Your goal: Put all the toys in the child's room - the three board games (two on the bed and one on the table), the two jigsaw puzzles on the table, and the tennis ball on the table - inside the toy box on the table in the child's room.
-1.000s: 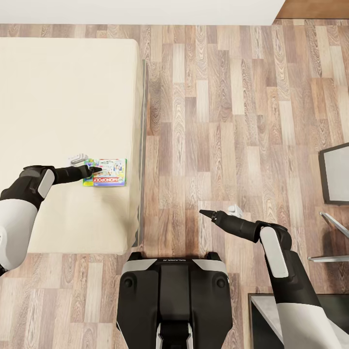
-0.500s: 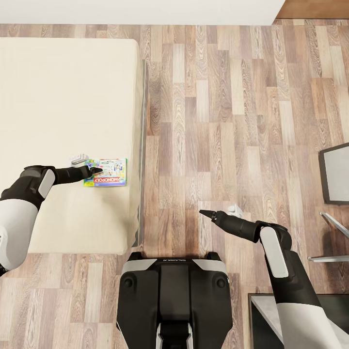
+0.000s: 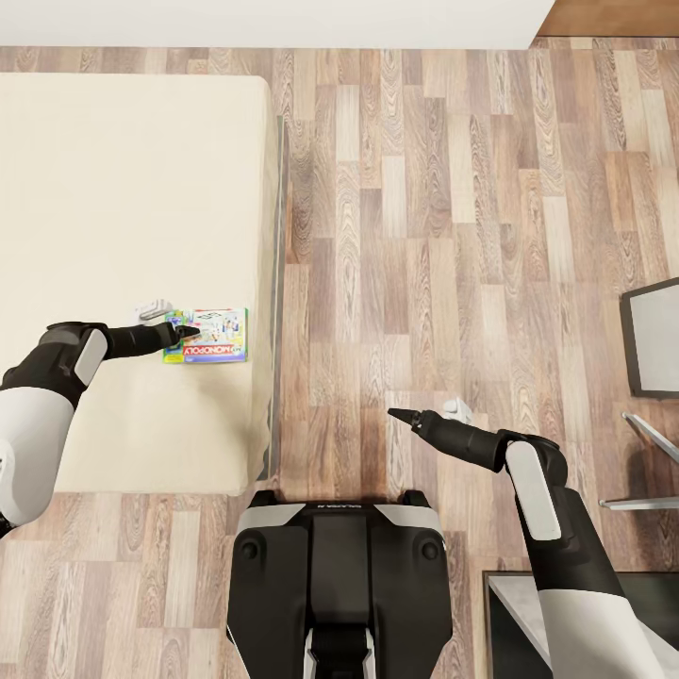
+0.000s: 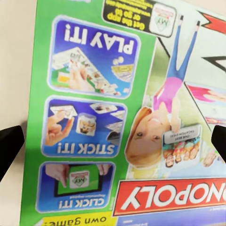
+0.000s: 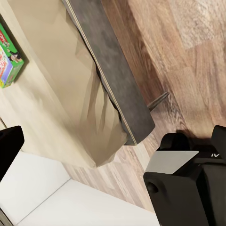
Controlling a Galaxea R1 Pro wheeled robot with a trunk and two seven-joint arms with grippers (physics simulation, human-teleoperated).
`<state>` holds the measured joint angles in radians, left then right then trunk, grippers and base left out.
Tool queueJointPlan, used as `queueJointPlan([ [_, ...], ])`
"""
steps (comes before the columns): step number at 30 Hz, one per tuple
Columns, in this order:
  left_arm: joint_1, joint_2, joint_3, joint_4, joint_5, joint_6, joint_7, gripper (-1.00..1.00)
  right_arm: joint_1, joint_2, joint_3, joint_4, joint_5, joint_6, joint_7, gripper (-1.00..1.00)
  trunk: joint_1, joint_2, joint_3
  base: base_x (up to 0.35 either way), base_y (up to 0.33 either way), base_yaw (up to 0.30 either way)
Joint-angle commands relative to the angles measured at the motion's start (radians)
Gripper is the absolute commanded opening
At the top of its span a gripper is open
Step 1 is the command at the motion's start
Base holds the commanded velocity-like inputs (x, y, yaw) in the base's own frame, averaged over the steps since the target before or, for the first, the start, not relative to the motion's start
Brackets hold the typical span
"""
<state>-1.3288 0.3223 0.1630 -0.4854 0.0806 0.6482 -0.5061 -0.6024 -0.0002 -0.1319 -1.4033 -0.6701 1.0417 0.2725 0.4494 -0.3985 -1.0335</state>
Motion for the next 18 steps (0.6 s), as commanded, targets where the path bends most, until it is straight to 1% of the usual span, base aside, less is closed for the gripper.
queueJointPlan([
  [1, -0.001, 0.000, 0.003, 0.000, 0.008, 0.009, 0.001, 1.00, 0.000, 0.000, -0.002, 0.000, 0.009, 0.004, 0.010, 1.00, 0.001, -0.002, -0.001, 0.000, 0.000, 0.000],
  [12, -0.001, 0.000, 0.003, -0.001, 0.008, 0.013, -0.005, 1.00, 0.000, 0.000, -0.002, 0.000, 0.009, 0.004, 0.010, 1.00, 0.001, -0.002, -0.001, 0.000, 0.000, 0.000],
  [18, -0.001, 0.000, 0.002, -0.003, 0.008, 0.021, -0.047, 1.00, 0.000, 0.000, -0.002, -0.001, 0.009, 0.004, 0.010, 1.00, 0.001, -0.002, -0.001, 0.000, 0.000, 0.000],
])
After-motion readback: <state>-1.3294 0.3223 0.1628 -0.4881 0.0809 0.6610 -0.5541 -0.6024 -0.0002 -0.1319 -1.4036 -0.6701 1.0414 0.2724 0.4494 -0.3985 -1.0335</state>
